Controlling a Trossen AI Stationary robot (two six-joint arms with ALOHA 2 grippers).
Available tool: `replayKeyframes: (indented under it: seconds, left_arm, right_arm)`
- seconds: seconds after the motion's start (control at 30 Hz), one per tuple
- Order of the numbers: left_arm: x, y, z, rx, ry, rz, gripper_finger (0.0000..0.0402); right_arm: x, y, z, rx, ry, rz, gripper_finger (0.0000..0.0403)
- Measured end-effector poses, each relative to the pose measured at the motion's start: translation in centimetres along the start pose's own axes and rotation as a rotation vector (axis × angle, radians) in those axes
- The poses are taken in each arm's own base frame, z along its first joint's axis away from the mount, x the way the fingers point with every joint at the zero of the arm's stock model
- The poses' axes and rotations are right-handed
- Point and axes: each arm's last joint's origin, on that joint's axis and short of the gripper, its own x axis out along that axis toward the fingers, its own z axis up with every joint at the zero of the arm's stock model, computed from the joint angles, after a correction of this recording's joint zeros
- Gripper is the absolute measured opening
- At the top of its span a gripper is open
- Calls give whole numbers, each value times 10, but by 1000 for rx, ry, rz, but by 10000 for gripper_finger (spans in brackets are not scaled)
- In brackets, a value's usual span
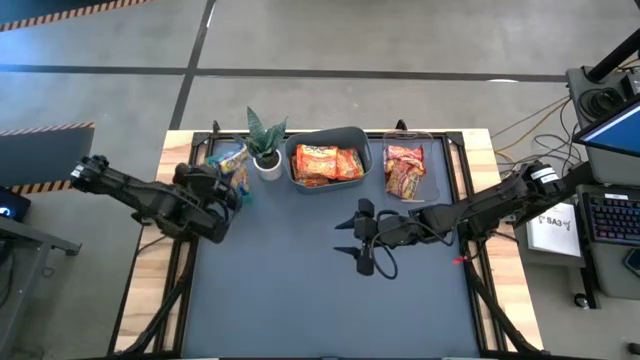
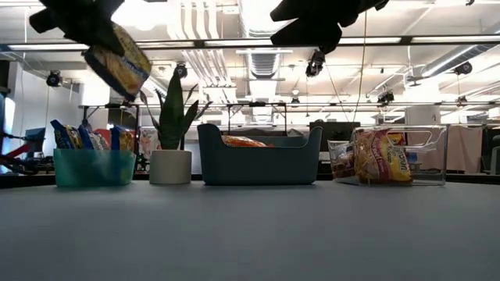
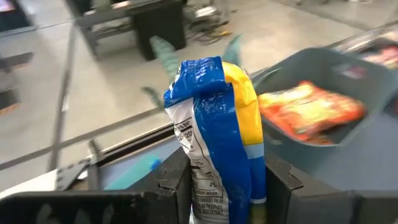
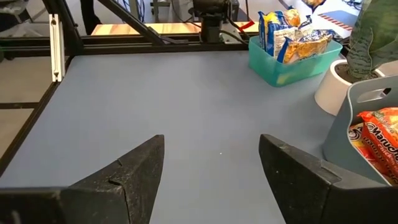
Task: Sort Maruchan noodles
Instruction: Put the blue noodle pack into the green bin
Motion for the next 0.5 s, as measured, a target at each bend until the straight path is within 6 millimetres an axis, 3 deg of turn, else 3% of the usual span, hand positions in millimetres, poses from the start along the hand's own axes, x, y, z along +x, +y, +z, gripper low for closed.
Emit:
replayKeyframes:
  seconds: [0.33,0.5]
  left_arm:
    - [32,23,7,4,102,293,105]
    - [54,36,13,116,256,434,103]
  right_arm:
    - [0,0,0,0,1,0,250]
    - [1,0,-2,-2,7,-1,250]
